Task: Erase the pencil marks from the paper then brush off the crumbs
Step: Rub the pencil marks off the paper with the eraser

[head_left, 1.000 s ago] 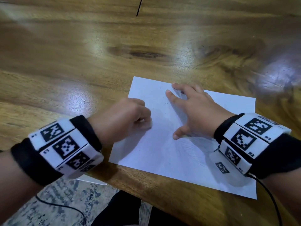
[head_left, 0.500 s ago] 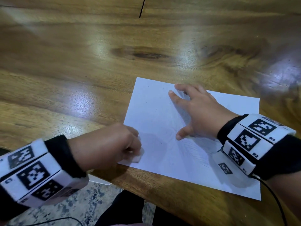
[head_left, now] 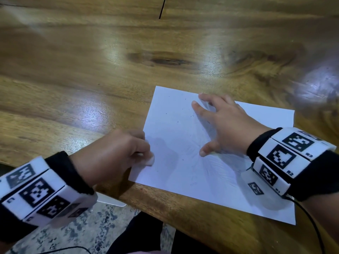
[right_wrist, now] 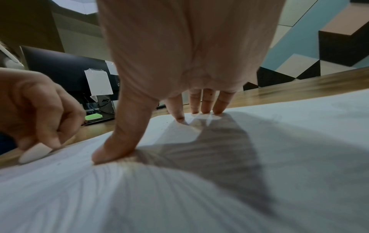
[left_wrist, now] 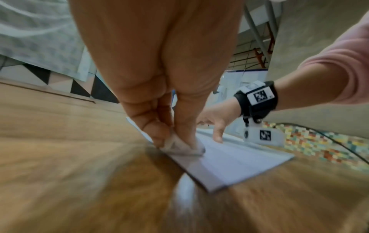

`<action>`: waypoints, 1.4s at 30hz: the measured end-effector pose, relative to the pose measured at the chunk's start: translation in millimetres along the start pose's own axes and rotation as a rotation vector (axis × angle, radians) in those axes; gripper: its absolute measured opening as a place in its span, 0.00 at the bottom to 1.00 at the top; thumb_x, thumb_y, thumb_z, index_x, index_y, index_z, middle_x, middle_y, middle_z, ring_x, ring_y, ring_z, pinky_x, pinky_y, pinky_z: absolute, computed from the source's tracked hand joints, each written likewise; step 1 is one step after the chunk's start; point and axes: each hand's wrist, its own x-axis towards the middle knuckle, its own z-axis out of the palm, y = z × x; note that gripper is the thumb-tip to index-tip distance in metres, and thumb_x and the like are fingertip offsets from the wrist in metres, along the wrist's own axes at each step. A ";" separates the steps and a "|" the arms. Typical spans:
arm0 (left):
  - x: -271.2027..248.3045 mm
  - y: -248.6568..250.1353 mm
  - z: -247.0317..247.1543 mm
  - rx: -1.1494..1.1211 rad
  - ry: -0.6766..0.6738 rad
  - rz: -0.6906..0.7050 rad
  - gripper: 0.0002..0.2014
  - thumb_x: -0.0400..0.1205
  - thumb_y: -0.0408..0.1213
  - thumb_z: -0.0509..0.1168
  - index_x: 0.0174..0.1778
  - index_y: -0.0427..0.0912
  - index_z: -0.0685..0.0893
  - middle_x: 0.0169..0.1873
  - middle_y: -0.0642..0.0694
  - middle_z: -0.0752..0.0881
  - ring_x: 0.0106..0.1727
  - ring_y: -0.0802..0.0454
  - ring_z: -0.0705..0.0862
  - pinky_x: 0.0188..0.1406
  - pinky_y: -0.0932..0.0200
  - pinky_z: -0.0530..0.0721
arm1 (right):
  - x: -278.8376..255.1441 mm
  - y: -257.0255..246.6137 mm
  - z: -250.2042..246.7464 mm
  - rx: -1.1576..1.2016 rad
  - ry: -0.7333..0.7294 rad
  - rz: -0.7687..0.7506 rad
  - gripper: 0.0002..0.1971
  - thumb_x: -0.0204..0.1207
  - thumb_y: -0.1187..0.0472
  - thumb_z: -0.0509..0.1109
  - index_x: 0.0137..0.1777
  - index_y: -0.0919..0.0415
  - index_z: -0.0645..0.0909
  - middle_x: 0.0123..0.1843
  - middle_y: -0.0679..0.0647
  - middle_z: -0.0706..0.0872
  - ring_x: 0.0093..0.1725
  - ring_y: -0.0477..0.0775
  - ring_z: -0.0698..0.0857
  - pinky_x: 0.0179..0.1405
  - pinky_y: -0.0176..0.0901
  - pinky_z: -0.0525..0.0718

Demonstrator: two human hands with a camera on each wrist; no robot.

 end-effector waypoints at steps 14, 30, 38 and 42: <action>9.0 13.4 8.9 -0.036 -0.041 0.074 0.14 0.75 0.42 0.65 0.25 0.40 0.78 0.26 0.57 0.70 0.27 0.70 0.71 0.28 0.77 0.65 | -0.2 0.2 -0.9 0.006 0.000 -0.005 0.58 0.58 0.37 0.76 0.82 0.48 0.42 0.82 0.46 0.40 0.78 0.54 0.43 0.79 0.48 0.51; 7.5 16.0 0.8 0.050 -0.228 0.090 0.08 0.70 0.30 0.69 0.31 0.49 0.83 0.27 0.67 0.67 0.30 0.74 0.73 0.27 0.80 0.66 | -2.9 5.9 -4.2 0.081 0.016 -0.013 0.57 0.61 0.43 0.78 0.82 0.51 0.44 0.83 0.46 0.40 0.81 0.52 0.42 0.79 0.44 0.50; 42.3 22.1 -15.5 0.081 -0.265 -0.041 0.06 0.69 0.32 0.71 0.36 0.49 0.87 0.26 0.61 0.77 0.31 0.65 0.78 0.31 0.70 0.72 | -23.7 35.3 3.7 0.110 0.003 0.033 0.59 0.58 0.41 0.79 0.82 0.49 0.44 0.83 0.42 0.37 0.81 0.50 0.41 0.79 0.40 0.48; 97.3 26.3 -38.1 0.018 -0.037 -0.175 0.09 0.70 0.28 0.68 0.38 0.48 0.88 0.35 0.47 0.89 0.37 0.50 0.83 0.38 0.63 0.80 | -23.3 35.7 7.5 0.138 0.036 0.028 0.59 0.58 0.41 0.79 0.82 0.50 0.44 0.82 0.42 0.36 0.80 0.47 0.40 0.77 0.36 0.46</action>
